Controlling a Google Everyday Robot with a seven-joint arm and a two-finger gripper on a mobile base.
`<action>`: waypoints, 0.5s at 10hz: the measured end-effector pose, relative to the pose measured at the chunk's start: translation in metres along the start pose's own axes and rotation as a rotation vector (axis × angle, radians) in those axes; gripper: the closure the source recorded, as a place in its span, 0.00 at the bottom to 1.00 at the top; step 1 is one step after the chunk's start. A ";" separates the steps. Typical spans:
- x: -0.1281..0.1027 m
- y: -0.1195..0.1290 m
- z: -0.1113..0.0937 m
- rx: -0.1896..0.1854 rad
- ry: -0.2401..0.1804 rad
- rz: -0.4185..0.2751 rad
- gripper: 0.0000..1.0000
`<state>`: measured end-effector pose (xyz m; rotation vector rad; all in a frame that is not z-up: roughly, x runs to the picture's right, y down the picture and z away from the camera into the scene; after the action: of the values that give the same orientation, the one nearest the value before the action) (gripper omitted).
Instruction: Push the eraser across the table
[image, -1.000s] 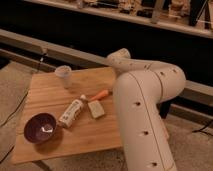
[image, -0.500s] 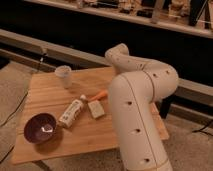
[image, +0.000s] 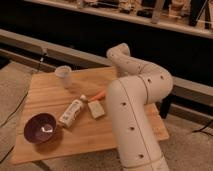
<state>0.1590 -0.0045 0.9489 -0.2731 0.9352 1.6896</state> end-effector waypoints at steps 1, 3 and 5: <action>-0.003 -0.005 0.003 0.007 0.005 0.006 1.00; -0.011 -0.011 0.006 0.013 0.006 0.012 1.00; -0.024 -0.015 0.004 0.020 -0.007 0.008 1.00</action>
<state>0.1819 -0.0184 0.9594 -0.2500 0.9488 1.6863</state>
